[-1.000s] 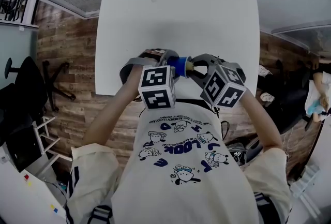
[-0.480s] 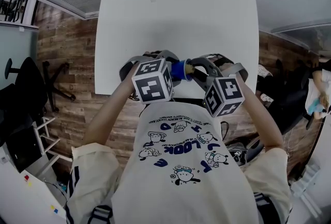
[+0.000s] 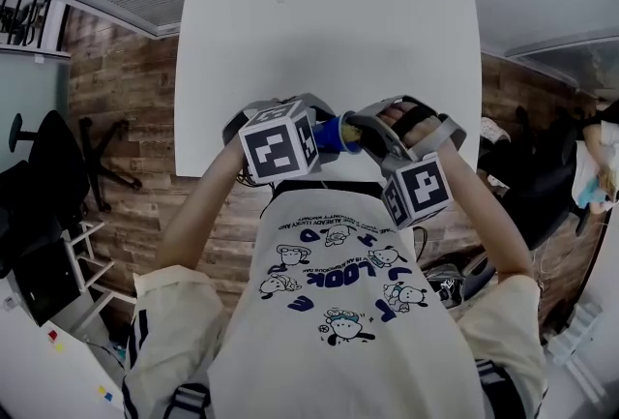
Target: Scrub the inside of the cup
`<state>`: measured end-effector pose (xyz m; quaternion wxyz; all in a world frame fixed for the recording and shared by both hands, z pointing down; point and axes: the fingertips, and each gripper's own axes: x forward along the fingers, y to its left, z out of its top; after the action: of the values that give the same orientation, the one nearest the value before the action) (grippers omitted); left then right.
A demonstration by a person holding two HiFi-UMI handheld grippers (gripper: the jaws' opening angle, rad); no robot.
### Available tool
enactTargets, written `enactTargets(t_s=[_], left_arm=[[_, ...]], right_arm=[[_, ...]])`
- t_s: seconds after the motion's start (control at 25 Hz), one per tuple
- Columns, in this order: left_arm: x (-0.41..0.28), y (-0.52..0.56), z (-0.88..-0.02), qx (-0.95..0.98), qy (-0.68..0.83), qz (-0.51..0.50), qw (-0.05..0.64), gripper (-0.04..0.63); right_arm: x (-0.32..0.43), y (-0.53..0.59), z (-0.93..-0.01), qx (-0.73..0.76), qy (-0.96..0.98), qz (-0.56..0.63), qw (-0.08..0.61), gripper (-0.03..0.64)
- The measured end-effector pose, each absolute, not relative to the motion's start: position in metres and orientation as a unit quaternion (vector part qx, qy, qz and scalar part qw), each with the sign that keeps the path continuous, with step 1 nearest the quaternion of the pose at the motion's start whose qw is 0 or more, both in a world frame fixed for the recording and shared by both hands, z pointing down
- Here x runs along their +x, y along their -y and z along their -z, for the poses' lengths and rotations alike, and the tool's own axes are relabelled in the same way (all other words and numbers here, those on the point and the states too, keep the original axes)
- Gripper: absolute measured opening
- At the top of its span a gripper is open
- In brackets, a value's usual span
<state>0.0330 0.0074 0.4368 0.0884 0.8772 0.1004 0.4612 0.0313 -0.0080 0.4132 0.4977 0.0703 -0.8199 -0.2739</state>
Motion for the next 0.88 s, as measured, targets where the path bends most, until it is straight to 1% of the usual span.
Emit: enactTargets(t_s=[0.36, 0.6, 0.88], left_arm=[[0.037, -0.018, -0.432, 0.876, -0.140, -0.440, 0.141, 0.279], [0.039, -0.019, -0.435, 0.873, -0.142, -0.446, 0.137, 0.279], [0.038, -0.012, -0.434, 0.875, -0.128, -0.448, 0.132, 0.279]], right_arm=[[0.033, -0.004, -0.407, 0.024, 0.811, 0.326, 0.485, 0.060], [0.036, -0.006, -0.410, 0.015, 0.814, 0.314, 0.488, 0.060], [0.034, 0.003, -0.409, 0.041, 0.839, 0.257, 0.477, 0.060]])
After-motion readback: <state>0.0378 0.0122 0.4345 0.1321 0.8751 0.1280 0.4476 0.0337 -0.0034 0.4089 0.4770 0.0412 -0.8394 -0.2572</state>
